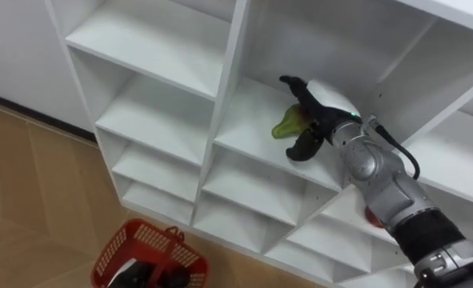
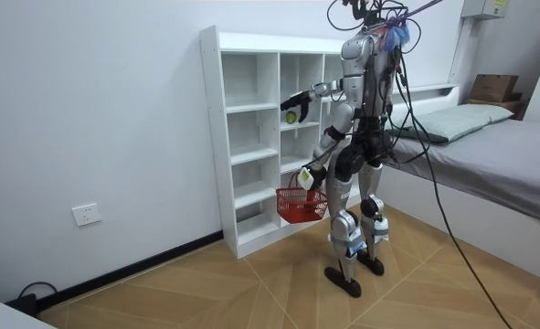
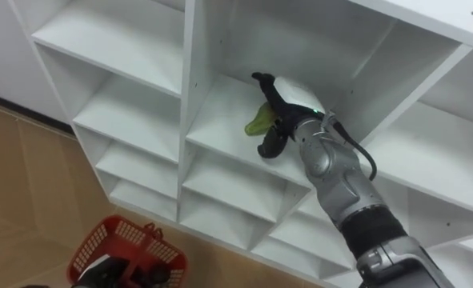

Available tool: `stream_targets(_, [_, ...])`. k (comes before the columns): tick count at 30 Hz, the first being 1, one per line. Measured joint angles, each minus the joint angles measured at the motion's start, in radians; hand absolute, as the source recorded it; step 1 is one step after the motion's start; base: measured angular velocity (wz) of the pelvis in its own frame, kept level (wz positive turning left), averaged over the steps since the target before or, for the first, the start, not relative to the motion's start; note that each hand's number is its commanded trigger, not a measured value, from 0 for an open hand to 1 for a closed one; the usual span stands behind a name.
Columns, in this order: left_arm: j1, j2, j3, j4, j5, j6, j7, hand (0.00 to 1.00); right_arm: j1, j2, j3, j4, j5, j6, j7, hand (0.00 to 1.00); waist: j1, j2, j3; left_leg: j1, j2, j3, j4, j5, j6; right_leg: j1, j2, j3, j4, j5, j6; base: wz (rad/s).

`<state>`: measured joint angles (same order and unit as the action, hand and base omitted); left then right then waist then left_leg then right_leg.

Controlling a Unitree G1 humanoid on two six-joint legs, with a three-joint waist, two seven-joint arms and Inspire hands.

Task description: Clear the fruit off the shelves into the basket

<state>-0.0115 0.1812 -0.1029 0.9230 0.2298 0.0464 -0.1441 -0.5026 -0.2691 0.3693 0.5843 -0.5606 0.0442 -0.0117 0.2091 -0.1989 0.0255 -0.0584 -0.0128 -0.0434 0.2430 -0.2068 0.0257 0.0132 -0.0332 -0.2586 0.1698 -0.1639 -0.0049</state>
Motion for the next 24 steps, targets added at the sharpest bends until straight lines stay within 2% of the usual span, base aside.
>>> stream_targets(4, [-0.006, 0.001, 0.001, 0.0, 0.0, 0.0, 0.0, 1.0, 0.0, -0.003, 0.0, 0.026, -0.004, 0.0, -0.023, 0.0, 0.014, 0.0, 0.0001, -0.013, -0.001, -0.001, 0.002, 0.0, 0.0, -0.012, 0.0, -0.006, 0.001, 0.0, 0.0, 0.0])
stream_targets(6, [-0.013, 0.001, 0.0, 0.0, 0.0, 0.0, 0.0, 1.0, -0.022, -0.014, -0.002, 0.034, -0.005, 0.0, -0.041, 0.0, 0.012, -0.001, 0.0002, -0.036, -0.001, -0.002, 0.013, 0.0, 0.0, -0.03, 0.0, -0.006, 0.002, 0.001, -0.001, 0.0])
stream_targets(15, [-0.039, -0.002, -0.003, 0.032, -0.005, -0.001, 0.0, 1.0, -0.089, -0.013, -0.01, 0.146, -0.033, -0.006, -0.125, 0.0, 0.011, -0.002, 0.0036, -0.072, -0.006, -0.026, 0.028, 0.0, -0.001, -0.049, -0.001, -0.021, 0.002, 0.001, -0.002, 0.07])
stream_targets(17, [-0.043, 0.004, -0.022, 0.044, -0.006, -0.001, 0.0, 1.0, -0.1, -0.013, -0.01, 0.171, -0.031, -0.023, -0.142, 0.0, 0.011, 0.0, 0.012, -0.073, -0.006, -0.029, 0.031, 0.0, 0.0, -0.048, -0.001, -0.03, 0.002, 0.001, -0.002, 0.02])
stream_targets(20, [-0.054, 0.005, -0.026, 0.061, -0.039, -0.001, 0.0, 1.0, -0.108, -0.013, -0.01, 0.194, 0.003, -0.029, -0.161, 0.0, 0.01, 0.006, 0.021, -0.084, -0.005, -0.031, 0.032, 0.0, -0.001, -0.052, -0.001, -0.042, 0.003, 0.003, -0.005, 0.04])
stream_targets(24, [-0.068, 0.008, -0.039, 0.071, -0.042, -0.001, 0.002, 1.0, -0.124, -0.013, -0.012, 0.217, 0.005, -0.03, -0.162, 0.0, 0.013, 0.007, 0.0217, -0.099, -0.004, -0.041, 0.032, 0.003, -0.006, -0.063, 0.001, -0.046, 0.006, 0.005, -0.008, 0.04])
